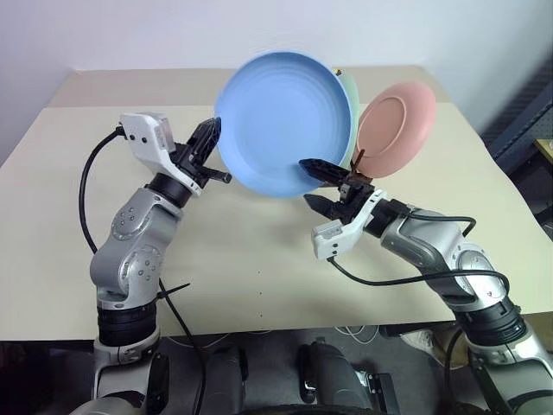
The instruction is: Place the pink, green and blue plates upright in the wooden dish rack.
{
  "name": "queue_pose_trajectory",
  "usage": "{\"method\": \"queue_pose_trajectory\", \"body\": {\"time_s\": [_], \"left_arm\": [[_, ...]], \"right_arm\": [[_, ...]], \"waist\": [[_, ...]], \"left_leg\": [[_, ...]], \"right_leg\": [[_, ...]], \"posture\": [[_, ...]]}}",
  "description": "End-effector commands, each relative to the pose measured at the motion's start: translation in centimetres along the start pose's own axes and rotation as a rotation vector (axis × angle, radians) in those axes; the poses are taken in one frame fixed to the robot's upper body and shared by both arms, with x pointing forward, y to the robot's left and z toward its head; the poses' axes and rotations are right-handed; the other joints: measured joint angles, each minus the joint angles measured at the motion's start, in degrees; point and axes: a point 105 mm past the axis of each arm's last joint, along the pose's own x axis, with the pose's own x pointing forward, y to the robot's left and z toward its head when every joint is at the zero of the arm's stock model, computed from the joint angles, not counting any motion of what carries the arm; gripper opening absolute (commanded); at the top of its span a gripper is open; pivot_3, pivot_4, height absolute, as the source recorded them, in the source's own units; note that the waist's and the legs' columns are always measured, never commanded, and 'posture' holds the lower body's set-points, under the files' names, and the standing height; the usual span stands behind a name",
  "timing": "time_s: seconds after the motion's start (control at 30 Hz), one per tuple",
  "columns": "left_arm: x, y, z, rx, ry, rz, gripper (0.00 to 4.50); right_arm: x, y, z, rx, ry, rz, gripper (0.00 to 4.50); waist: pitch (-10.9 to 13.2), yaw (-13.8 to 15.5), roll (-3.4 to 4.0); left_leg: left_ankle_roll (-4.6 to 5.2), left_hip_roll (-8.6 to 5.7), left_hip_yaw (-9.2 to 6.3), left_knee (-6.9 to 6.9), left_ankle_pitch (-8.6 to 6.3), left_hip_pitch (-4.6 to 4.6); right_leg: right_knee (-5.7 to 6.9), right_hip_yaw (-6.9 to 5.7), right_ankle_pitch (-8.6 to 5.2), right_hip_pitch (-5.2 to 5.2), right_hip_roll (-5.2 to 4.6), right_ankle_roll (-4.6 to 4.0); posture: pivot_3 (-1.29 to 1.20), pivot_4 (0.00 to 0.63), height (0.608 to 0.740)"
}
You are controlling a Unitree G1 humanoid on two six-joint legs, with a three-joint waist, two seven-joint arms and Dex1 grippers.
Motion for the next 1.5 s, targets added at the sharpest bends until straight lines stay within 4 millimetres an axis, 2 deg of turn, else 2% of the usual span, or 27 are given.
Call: {"method": "queue_pose_trajectory", "body": {"time_s": [0.03,0.3,0.4,0.53,0.57,0.7,0.73,1.03,1.3,1.4,1.5], "left_arm": [[-0.01,-0.98,1.73,0.039,-0.072,-0.025,0.06],[0.01,-0.82,1.83,0.044,-0.073,-0.019,0.06],[0.02,-0.85,1.88,0.041,-0.075,-0.019,0.0],[0.07,-0.92,2.01,0.034,-0.077,-0.025,0.0],[0.06,-0.97,2.0,0.034,-0.076,-0.028,0.0],[0.06,-1.06,2.05,0.039,-0.077,-0.03,0.0],[0.06,-1.1,2.05,0.038,-0.077,-0.031,0.0],[0.06,-1.47,2.16,0.029,-0.082,-0.046,0.0],[-0.17,-1.39,1.71,-0.114,-0.056,-0.06,0.0],[-0.24,-1.37,1.79,-0.137,-0.054,-0.076,0.96],[-0.31,-1.34,1.97,-0.136,-0.059,-0.076,2.46]], "right_arm": [[0.12,-0.67,0.38,-0.005,-0.01,-0.021,4.5],[0.23,-0.49,0.69,0.01,-0.019,-0.012,4.5],[0.22,-0.36,0.72,0.017,-0.021,-0.006,3.6],[0.28,-0.35,0.95,0.022,-0.027,-0.004,1.66],[0.32,-0.3,1.0,0.022,-0.029,-0.001,1.66],[0.32,-0.22,1.03,0.03,-0.027,0.003,0.19],[0.3,-0.19,1.04,0.031,-0.026,0.004,0.03],[0.33,-0.16,1.01,0.032,-0.019,0.005,0.03],[0.23,-0.49,1.0,0.014,-0.013,-0.009,0.03],[0.2,-0.43,0.94,0.013,-0.011,-0.007,0.0],[0.18,-0.46,0.93,0.01,-0.009,-0.009,0.0]], "waist": [[0.0,0.0,0.0],[0.0,0.0,0.0],[0.0,0.0,0.0],[0.0,0.0,0.0],[0.0,0.0,0.0],[0.0,0.0,0.0],[0.0,0.0,0.0],[0.0,0.0,0.01],[0.0,0.0,0.01],[0.0,0.0,0.01],[0.0,0.0,0.01]], "left_leg": [[0.0,0.0,0.0,0.0,0.0,0.0],[0.0,0.0,-0.01,0.0,0.0,0.0],[0.0,0.0,-0.01,0.0,0.0,0.0],[0.0,0.0,-0.03,0.0,0.0,0.0],[0.0,0.0,-0.03,0.0,0.0,0.0],[0.0,0.0,-0.03,0.0,0.0,0.0],[0.0,0.0,-0.05,0.0,0.0,0.0],[0.01,-0.01,-0.08,-0.01,0.0,0.01],[0.01,-0.01,-0.08,-0.01,0.0,0.01],[0.01,-0.01,-0.1,-0.01,0.0,0.01],[0.0,-0.01,-0.1,-0.01,0.0,0.01]], "right_leg": [[0.0,0.0,0.0,0.0,0.0,0.0],[-0.01,-0.02,0.0,0.01,0.0,0.0],[-0.02,-0.02,0.0,0.02,0.0,0.0],[-0.03,-0.03,0.0,0.03,0.0,0.0],[-0.03,-0.03,0.0,0.03,0.0,0.0],[-0.04,-0.04,0.0,0.03,0.0,0.0],[-0.05,-0.05,0.0,0.05,0.0,0.0],[-0.08,-0.07,0.0,0.08,0.0,0.0],[-0.08,-0.06,0.0,0.08,0.0,0.0],[-0.08,-0.07,0.0,0.09,0.0,0.0],[-0.1,-0.07,0.0,0.09,0.0,0.0]], "posture": [[0.0,0.15,0.74],[0.0,0.15,0.74],[0.0,0.15,0.74],[0.0,0.15,0.74],[0.0,0.15,0.74],[0.0,0.15,0.74],[0.0,0.15,0.74],[0.0,0.15,0.74],[0.0,0.15,0.74],[0.0,0.15,0.74],[0.0,0.15,0.74]]}}
